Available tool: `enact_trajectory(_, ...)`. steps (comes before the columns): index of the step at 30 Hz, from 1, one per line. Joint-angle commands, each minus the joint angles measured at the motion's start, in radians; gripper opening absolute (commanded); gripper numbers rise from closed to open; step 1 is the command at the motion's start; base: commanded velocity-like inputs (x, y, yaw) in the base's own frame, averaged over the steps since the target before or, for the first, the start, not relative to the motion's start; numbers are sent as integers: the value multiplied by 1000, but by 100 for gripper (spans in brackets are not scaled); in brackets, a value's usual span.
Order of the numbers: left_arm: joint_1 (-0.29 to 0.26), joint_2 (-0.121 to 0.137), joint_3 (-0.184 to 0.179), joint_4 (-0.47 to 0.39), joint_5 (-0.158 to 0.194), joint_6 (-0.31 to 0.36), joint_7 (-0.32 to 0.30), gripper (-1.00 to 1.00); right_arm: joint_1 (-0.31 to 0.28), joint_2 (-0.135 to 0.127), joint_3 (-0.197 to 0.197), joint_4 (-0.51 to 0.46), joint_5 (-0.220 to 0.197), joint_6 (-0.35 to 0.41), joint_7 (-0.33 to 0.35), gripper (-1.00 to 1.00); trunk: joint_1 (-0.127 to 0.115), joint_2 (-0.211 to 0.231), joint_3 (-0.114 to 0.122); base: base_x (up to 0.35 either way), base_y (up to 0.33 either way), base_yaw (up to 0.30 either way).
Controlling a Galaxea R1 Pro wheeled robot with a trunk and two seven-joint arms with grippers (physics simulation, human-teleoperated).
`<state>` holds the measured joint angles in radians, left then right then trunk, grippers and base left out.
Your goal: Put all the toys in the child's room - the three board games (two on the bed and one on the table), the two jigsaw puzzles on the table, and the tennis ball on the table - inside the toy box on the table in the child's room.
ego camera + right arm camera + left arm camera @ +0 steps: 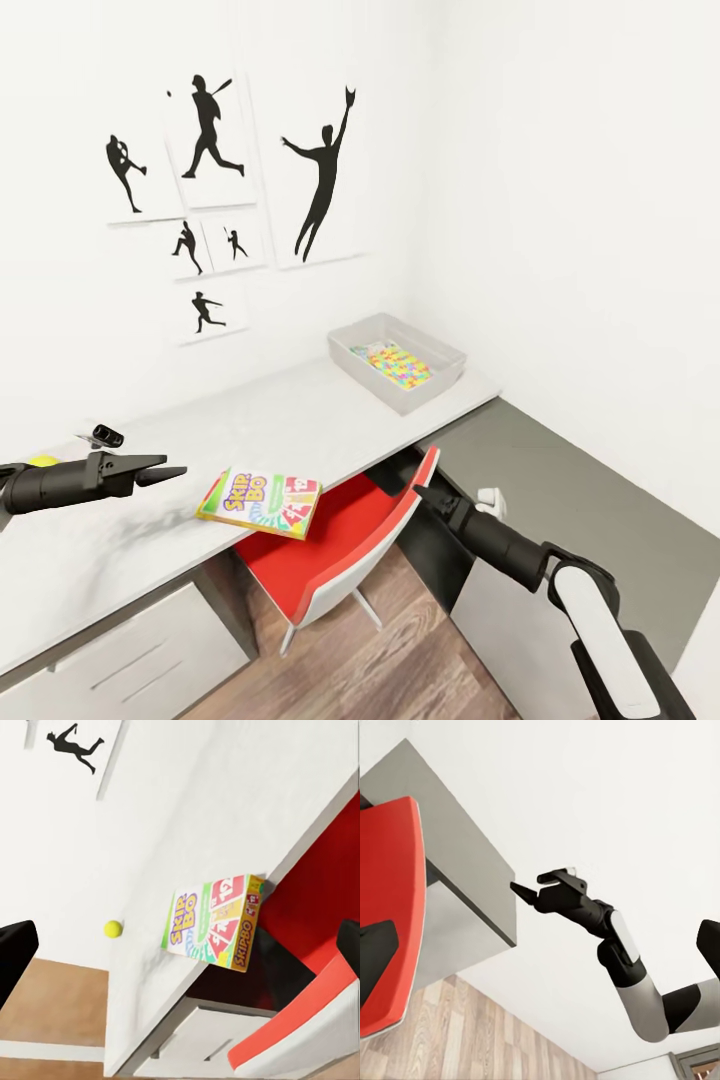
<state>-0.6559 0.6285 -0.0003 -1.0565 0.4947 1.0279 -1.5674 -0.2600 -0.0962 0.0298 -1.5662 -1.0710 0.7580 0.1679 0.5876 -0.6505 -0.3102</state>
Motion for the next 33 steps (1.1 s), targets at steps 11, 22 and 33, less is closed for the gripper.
enact_trajectory(11,-1,-10,-1,0,2,11,-3,100,-1,3,-2,3,6,-6,2,100,43,-79,-36,0,0,0)
enact_trajectory(22,-1,-42,-3,-1,2,11,-3,100,-1,13,8,3,-4,-3,1,100,85,-156,-70,0,0,0)
enact_trajectory(33,-1,-75,-23,-4,1,11,-3,100,206,1,-69,-12,-16,9,79,100,127,-233,-105,0,0,0)
